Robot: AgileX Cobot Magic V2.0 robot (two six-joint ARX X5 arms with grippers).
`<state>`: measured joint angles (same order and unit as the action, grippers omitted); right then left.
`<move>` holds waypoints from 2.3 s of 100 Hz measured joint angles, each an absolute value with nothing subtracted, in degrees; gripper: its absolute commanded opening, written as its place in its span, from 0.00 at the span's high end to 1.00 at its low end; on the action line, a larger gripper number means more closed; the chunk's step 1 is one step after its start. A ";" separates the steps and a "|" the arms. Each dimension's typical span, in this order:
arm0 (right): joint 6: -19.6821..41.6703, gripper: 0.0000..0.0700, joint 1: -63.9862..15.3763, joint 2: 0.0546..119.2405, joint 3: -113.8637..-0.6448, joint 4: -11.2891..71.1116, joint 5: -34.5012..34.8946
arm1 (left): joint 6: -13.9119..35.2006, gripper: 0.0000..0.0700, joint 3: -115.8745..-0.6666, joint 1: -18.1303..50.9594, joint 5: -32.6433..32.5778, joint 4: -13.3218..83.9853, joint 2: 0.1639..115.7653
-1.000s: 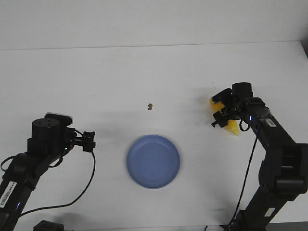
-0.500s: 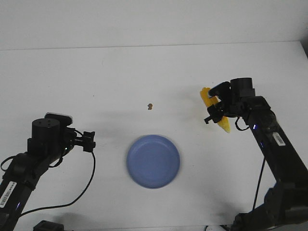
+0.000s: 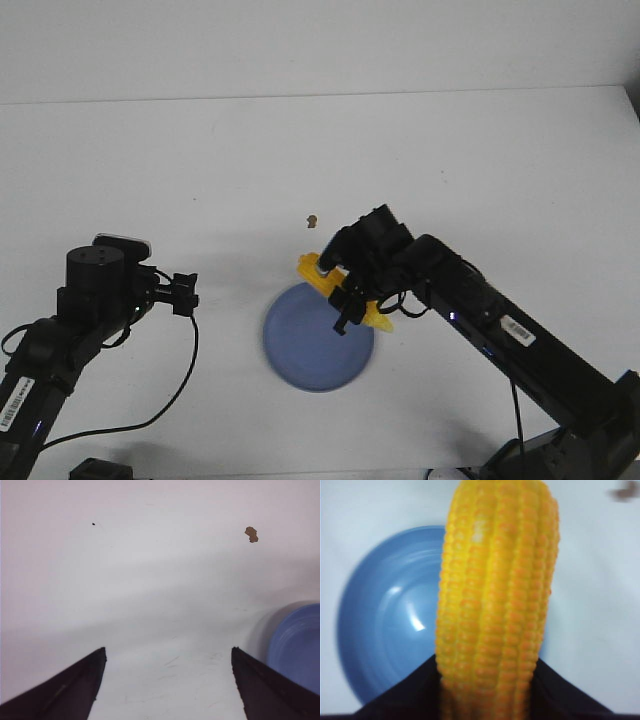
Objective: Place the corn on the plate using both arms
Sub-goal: 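Carry the corn with the right gripper and lower it onto the plate, then open the right gripper and lift it away from the corn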
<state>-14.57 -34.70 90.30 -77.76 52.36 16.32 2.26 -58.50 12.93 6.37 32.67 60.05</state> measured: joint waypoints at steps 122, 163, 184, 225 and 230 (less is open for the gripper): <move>-3.75 0.13 -35.20 91.77 -77.34 48.71 5.61 | 2.26 0.28 -58.50 12.93 6.33 31.90 60.05; -3.42 0.13 -17.06 68.31 -75.44 45.39 -0.25 | 2.00 0.28 -58.50 10.87 5.87 27.07 58.52; -2.92 0.13 -8.36 51.55 -62.72 38.70 -0.69 | 1.34 0.28 -58.50 7.75 5.89 26.98 52.38; -1.37 0.13 -5.28 21.37 -39.42 32.86 -1.52 | 2.31 0.28 -40.25 5.13 2.85 18.46 33.34; -0.99 0.13 -5.28 18.48 -37.63 32.69 -1.52 | 2.42 0.28 -38.37 5.10 1.65 18.50 30.61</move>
